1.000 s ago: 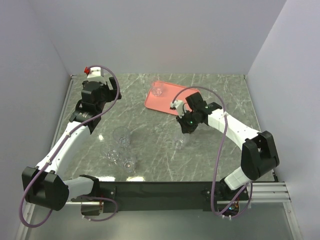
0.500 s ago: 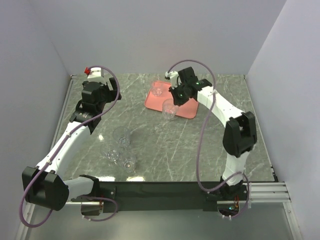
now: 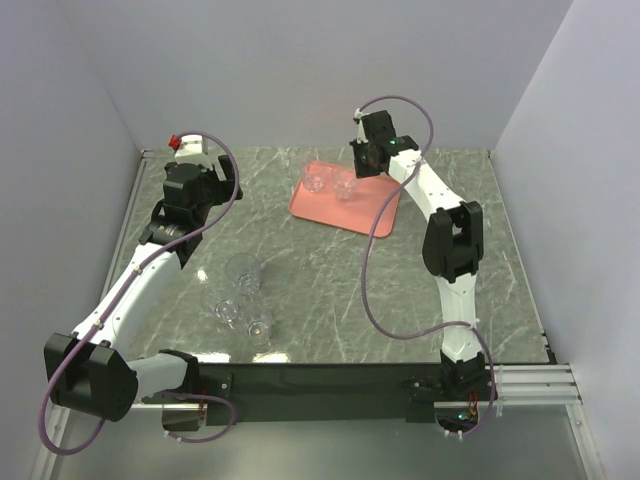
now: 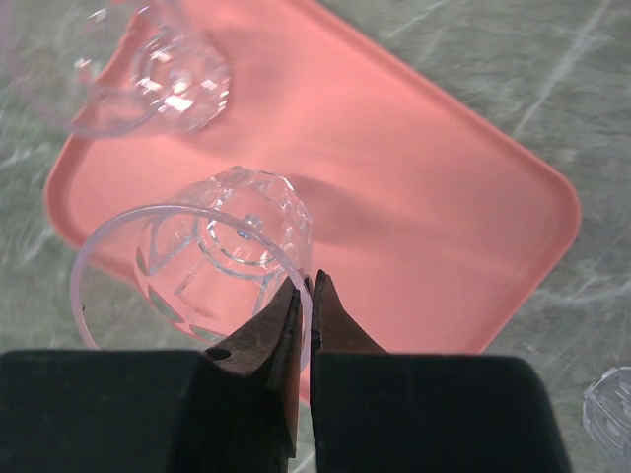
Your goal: Place the glasses into the tray
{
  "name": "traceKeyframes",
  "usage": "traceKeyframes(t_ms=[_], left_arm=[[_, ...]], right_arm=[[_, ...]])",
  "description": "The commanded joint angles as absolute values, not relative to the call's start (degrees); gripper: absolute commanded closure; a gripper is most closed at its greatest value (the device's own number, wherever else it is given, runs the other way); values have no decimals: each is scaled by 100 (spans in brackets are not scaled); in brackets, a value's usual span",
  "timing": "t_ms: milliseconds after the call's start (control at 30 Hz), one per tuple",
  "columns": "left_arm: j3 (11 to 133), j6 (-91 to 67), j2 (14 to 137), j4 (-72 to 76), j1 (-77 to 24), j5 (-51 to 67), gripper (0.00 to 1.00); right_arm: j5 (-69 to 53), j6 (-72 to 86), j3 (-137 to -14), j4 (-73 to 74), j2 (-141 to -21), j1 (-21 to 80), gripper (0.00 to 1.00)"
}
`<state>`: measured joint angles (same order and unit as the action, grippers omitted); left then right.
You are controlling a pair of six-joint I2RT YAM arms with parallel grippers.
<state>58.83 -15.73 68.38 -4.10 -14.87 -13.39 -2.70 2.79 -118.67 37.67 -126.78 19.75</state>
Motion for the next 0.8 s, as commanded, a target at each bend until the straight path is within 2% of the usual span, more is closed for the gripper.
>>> traceKeyframes(t_ms=[0,767], left_arm=[[5897,-1477,6794,-220,-1503,-1397,11],[5871,-1521,6794,-193,-1503,-1362,12]], right_arm=[[245,826,-12339,3481,-12823,1934,100],[404,967,-13201,3147,-13772,1977,100]])
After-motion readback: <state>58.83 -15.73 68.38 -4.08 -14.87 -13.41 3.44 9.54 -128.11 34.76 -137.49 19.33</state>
